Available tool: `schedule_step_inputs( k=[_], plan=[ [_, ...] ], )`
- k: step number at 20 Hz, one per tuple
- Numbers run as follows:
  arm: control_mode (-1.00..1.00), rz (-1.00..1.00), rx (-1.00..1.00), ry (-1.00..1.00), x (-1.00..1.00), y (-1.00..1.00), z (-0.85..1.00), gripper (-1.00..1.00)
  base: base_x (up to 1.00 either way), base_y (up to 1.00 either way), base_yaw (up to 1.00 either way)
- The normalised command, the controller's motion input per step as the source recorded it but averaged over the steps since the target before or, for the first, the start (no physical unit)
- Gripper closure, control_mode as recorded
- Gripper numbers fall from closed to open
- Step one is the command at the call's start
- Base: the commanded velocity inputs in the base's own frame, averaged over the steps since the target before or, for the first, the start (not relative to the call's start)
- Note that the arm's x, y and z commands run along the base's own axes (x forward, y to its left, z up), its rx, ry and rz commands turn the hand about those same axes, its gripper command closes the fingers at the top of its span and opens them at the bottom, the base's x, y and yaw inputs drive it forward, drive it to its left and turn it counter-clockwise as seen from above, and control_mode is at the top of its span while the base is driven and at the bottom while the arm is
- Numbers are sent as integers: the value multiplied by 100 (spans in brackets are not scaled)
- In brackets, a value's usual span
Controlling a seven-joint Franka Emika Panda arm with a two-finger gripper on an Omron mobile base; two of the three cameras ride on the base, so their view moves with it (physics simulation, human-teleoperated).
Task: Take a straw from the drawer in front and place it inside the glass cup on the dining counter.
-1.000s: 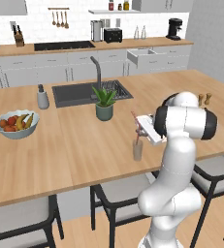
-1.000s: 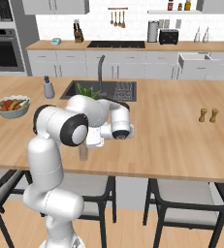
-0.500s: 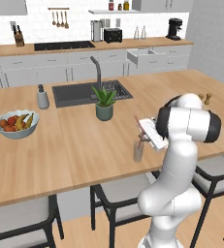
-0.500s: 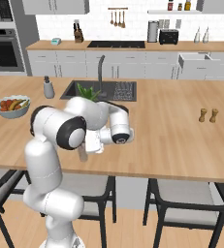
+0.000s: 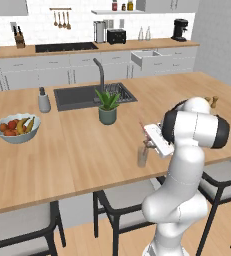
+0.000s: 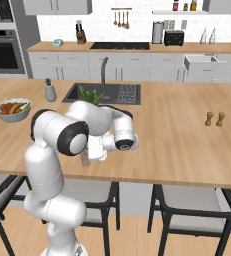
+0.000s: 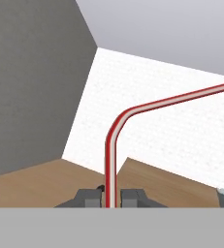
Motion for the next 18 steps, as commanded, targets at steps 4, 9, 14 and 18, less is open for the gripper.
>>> schedule_step_inputs(
  k=[4,9,14,18],
  plan=[
    [-100,0,1,0,2,-16,-14,100,0,0,0],
    [-100,0,2,0,0,-1,-4,100,0,0,0],
    [-100,0,0,0,0,6,-5,100,0,0,0],
    [-100,0,0,0,0,11,-9,100,0,0,0]
  ],
)
